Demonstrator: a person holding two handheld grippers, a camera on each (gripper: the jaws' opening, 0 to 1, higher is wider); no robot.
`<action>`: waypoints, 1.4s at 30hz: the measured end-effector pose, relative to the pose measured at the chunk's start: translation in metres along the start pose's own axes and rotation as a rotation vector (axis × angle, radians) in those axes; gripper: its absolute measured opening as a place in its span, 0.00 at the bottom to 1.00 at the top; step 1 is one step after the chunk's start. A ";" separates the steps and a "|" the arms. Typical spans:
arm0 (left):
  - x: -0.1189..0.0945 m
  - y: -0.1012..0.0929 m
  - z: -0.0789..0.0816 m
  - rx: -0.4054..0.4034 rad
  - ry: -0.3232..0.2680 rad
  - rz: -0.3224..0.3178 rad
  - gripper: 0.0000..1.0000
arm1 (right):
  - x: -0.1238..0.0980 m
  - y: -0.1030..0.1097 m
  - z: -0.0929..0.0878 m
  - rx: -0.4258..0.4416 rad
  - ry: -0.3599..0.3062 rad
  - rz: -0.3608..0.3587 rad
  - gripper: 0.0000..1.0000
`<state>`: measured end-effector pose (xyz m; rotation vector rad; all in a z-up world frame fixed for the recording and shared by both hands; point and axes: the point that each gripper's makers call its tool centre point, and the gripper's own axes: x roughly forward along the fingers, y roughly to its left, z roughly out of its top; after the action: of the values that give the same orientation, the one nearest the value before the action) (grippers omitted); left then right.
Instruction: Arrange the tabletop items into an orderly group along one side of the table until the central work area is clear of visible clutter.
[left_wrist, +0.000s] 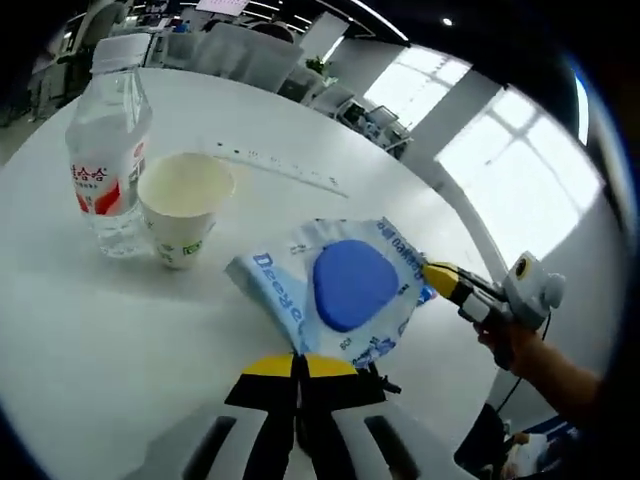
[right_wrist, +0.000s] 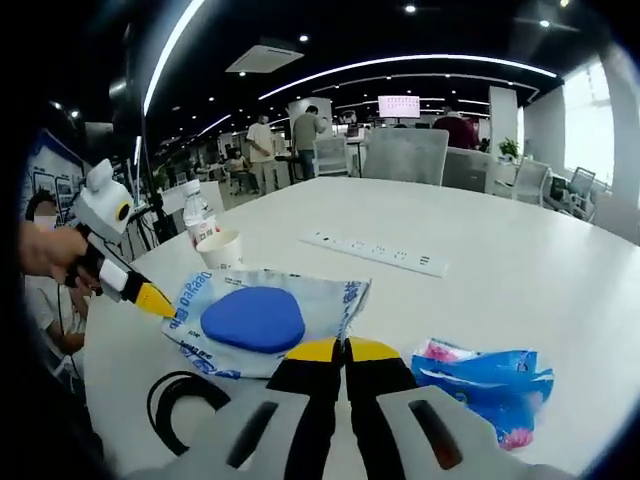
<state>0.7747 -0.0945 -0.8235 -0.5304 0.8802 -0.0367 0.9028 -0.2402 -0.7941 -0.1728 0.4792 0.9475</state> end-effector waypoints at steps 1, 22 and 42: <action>0.001 0.000 0.001 0.004 0.000 0.000 0.00 | 0.001 -0.001 0.000 0.004 0.000 -0.004 0.00; 0.026 0.021 0.037 0.058 -0.060 0.080 0.00 | 0.004 -0.003 -0.014 0.065 0.001 -0.057 0.00; 0.053 0.036 0.046 0.021 -0.082 0.144 0.00 | 0.026 -0.010 -0.046 0.079 0.096 -0.073 0.00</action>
<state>0.8365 -0.0561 -0.8546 -0.4447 0.8351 0.1062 0.9086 -0.2427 -0.8479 -0.1635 0.5943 0.8502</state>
